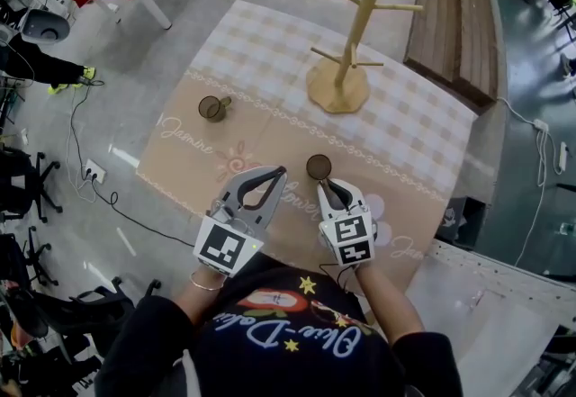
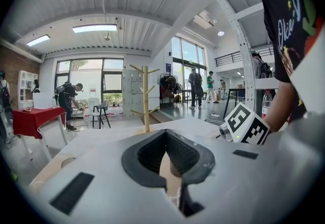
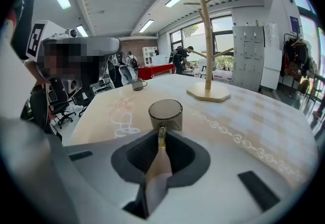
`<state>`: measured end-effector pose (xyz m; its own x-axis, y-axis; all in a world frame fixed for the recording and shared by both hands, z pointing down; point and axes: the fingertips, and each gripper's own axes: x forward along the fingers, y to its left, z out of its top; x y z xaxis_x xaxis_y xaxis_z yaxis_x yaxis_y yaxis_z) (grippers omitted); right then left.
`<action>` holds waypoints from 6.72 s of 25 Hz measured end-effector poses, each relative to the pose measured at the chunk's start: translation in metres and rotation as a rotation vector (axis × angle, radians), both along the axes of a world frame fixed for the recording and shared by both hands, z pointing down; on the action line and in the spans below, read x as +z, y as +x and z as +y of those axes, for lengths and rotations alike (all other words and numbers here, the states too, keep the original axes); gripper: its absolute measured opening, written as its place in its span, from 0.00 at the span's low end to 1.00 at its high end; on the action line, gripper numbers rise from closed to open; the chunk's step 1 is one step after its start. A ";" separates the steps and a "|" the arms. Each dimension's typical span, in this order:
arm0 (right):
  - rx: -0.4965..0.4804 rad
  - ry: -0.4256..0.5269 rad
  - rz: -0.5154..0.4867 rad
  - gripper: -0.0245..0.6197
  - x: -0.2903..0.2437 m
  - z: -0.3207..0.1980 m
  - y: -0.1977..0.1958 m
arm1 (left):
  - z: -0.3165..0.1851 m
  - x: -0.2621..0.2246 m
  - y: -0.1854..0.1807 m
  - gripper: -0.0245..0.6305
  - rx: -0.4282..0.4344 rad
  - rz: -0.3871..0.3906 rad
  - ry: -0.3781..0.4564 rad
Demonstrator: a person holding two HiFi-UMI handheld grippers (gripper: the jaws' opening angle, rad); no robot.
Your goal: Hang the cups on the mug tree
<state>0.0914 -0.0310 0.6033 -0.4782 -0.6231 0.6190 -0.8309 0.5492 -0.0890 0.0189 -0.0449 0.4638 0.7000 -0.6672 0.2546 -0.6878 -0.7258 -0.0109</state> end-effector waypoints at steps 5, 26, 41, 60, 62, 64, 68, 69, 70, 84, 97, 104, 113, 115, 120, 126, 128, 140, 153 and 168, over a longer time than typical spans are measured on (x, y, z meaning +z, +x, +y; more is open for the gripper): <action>-0.003 -0.003 0.001 0.11 -0.002 0.000 0.000 | 0.003 -0.002 0.000 0.05 -0.002 -0.001 0.006; 0.002 0.078 -0.046 0.11 -0.038 0.006 0.008 | 0.018 0.000 0.005 0.05 0.021 -0.039 0.020; 0.006 0.174 -0.085 0.11 -0.073 0.016 0.013 | 0.027 0.002 0.011 0.05 0.024 -0.051 0.026; 0.004 0.262 -0.123 0.11 -0.113 0.025 0.020 | 0.037 -0.006 0.018 0.05 0.025 -0.030 0.040; -0.003 0.271 -0.130 0.11 -0.118 0.025 0.018 | 0.037 -0.008 0.017 0.05 0.020 -0.034 0.044; -0.011 0.281 -0.138 0.11 -0.124 0.025 0.016 | 0.037 -0.010 0.015 0.05 0.017 -0.039 0.054; -0.030 0.300 -0.164 0.11 -0.136 0.023 0.011 | 0.035 -0.016 0.012 0.05 0.002 -0.039 0.070; -0.035 0.304 -0.169 0.11 -0.139 0.023 0.009 | 0.034 -0.018 0.012 0.05 -0.001 -0.037 0.071; -0.039 0.308 -0.172 0.11 -0.141 0.022 0.008 | 0.033 -0.020 0.011 0.05 -0.004 -0.034 0.073; -0.034 0.319 -0.265 0.11 -0.176 -0.003 -0.011 | 0.008 -0.036 0.006 0.05 0.037 -0.031 0.083; 0.023 0.333 -0.291 0.11 -0.195 -0.033 -0.028 | -0.024 -0.048 -0.003 0.05 0.109 -0.024 0.087; 0.040 0.333 -0.311 0.11 -0.203 -0.052 -0.044 | -0.043 -0.056 -0.013 0.05 0.121 -0.003 0.087; 0.067 0.326 -0.336 0.11 -0.215 -0.074 -0.054 | -0.066 -0.066 -0.018 0.05 0.144 0.009 0.114; 0.070 0.334 -0.332 0.11 -0.219 -0.080 -0.055 | -0.071 -0.069 -0.017 0.05 0.150 0.016 0.118; 0.087 0.352 -0.335 0.11 -0.228 -0.094 -0.056 | -0.084 -0.079 -0.012 0.05 0.153 0.056 0.123; 0.112 0.340 -0.387 0.11 -0.234 -0.108 -0.053 | -0.096 -0.084 -0.009 0.05 0.158 0.064 0.131; 0.116 0.343 -0.403 0.11 -0.238 -0.113 -0.054 | -0.101 -0.087 -0.010 0.05 0.154 0.063 0.138; 0.109 0.370 -0.430 0.11 -0.262 -0.119 -0.054 | -0.111 -0.104 -0.009 0.05 0.139 0.076 0.173; 0.075 0.356 -0.441 0.11 -0.273 -0.134 -0.062 | -0.130 -0.113 -0.019 0.05 0.100 0.072 0.191; 0.091 0.302 -0.502 0.11 -0.268 -0.160 -0.062 | -0.155 -0.112 -0.020 0.05 0.073 0.059 0.204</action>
<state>0.0294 -0.1913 0.3353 -0.6030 -0.7887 0.1198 -0.7724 0.5396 -0.3349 -0.0010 -0.1995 0.3519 0.7580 -0.6477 0.0767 -0.6373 -0.7606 -0.1237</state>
